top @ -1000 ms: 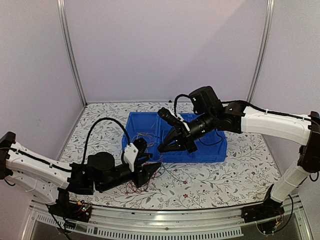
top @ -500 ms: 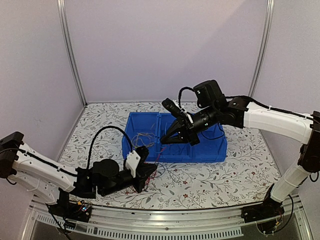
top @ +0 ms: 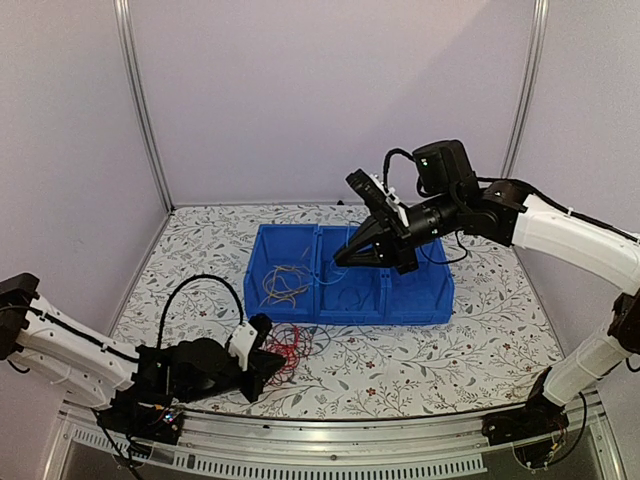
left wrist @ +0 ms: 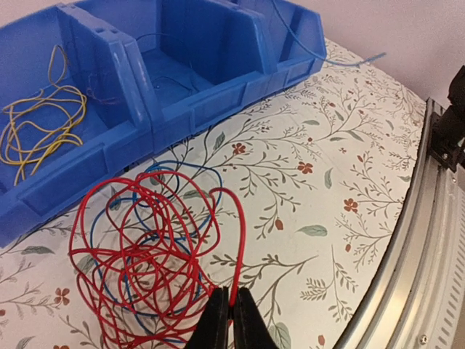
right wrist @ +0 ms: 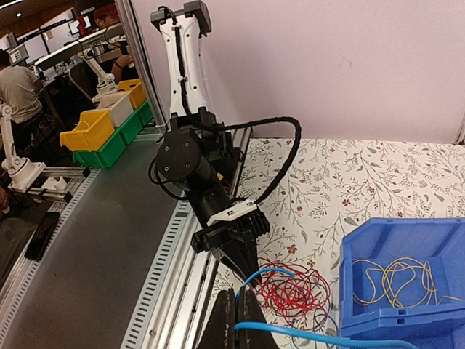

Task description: Untangle the cables

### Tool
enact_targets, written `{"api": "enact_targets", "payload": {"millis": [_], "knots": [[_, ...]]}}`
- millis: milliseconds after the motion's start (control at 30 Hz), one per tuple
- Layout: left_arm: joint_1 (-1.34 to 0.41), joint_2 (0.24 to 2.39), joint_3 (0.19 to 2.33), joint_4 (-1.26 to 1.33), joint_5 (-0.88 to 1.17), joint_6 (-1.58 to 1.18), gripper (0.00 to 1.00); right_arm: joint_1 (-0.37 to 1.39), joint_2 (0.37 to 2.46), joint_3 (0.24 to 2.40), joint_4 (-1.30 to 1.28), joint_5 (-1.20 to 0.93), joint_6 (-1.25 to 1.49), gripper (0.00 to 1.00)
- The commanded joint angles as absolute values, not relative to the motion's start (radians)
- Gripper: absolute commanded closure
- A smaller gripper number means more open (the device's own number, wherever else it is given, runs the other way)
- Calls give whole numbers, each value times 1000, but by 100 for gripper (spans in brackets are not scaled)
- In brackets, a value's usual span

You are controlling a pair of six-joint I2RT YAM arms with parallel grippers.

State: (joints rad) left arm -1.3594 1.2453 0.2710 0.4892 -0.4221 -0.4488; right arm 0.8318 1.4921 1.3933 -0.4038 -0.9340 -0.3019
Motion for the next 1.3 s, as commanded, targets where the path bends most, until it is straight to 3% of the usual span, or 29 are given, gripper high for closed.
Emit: {"api": "enact_targets", "payload": {"millis": [0, 67, 133, 300, 500, 800, 1267], "knots": [[-1371, 1130, 268, 387, -429, -497, 84, 820, 1462, 1340, -402, -901, -322, 100], [-1380, 1068, 314, 340, -461, -457, 66, 819, 1463, 1305, -382, -889, -324, 100], [-1395, 1013, 355, 319, -512, -414, 56, 819, 1466, 1271, -355, -888, -316, 100], [-1405, 942, 439, 385, -535, -267, 48, 820, 1471, 1209, -292, -890, -285, 100], [-1406, 1050, 573, 488, -481, -140, 49, 819, 1489, 1197, -262, -902, -258, 100], [-1406, 1318, 817, 383, -510, -100, 59, 819, 1484, 1187, -238, -951, -220, 100], [-1405, 1345, 828, 354, -516, -88, 71, 819, 1469, 1181, -231, -956, -211, 100]]}}
